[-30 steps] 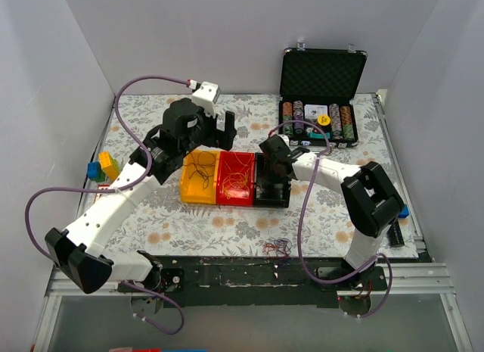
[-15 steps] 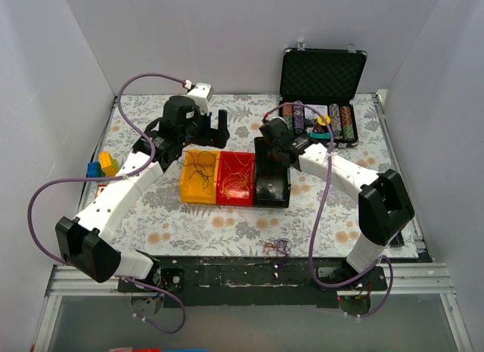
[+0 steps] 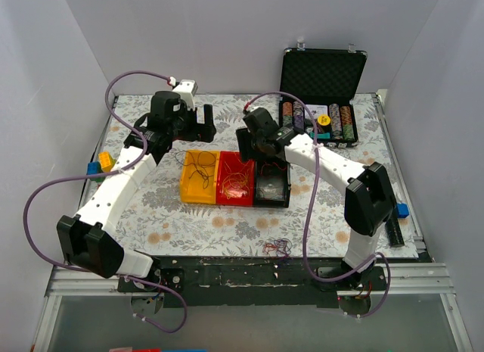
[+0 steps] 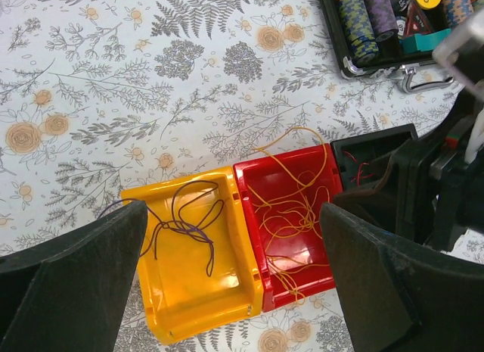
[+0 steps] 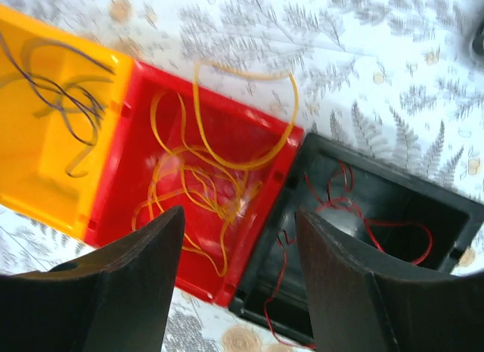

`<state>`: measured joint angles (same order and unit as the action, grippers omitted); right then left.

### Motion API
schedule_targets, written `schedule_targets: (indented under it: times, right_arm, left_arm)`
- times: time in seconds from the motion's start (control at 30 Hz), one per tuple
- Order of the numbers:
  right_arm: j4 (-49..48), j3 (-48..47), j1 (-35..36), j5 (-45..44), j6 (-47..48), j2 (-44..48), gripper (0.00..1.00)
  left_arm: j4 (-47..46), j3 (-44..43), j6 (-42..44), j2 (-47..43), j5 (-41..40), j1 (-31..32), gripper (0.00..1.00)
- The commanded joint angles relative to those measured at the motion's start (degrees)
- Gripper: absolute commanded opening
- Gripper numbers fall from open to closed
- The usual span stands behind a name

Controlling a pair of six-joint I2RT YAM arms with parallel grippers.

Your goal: Untangle the cables

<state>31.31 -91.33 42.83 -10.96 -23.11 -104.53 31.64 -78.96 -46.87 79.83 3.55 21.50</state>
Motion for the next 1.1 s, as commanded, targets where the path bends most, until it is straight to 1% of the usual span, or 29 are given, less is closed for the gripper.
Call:
schedule_targets:
  times: [0.0,0.1,0.17,0.23,0.33,0.47,0.6,1.0,1.07]
  right_arm:
    - [0.35,8.15,0.15,-2.57,-1.66,5.19,0.67]
    - [-7.98,16.33,0.15,-0.04,-2.55,10.47,0.66]
    - [-11.78,16.98,0.50,1.90,-1.59,11.37,0.66]
    - [-10.49,12.78,1.11,2.43,0.43,8.66,0.66]
    - [-7.67,6.53,2.17,2.61,3.86,4.09,0.62]
    - [-9.51,3.27,3.49,2.87,6.85,0.48,0.56]
    - [-8.81,-0.24,3.67,2.70,7.47,-3.91,0.54]
    - [-8.81,-3.59,3.75,-1.96,7.56,-10.95,0.51]
    - [-9.16,-3.68,3.84,-2.05,7.91,-11.40,0.49]
  left_arm:
    - [-1.13,0.03,1.26,-3.45,1.90,-0.23,0.98]
    - [-1.67,0.38,1.43,-3.81,2.42,-0.23,0.98]
    - [-1.58,0.30,0.82,-3.28,2.42,-0.31,0.98]
    - [-1.14,-0.23,0.38,-2.67,2.51,-0.58,0.98]
    - [-0.44,-0.76,0.03,-2.31,2.95,-1.19,0.98]
    - [0.27,-1.02,-0.06,-1.96,3.74,-2.33,0.98]
    - [0.79,-1.29,-0.15,-1.35,4.88,-3.21,0.98]
    - [0.27,0.47,1.87,-3.28,6.12,-6.38,0.98]
    - [0.27,0.47,1.79,-3.37,6.47,-6.82,0.98]
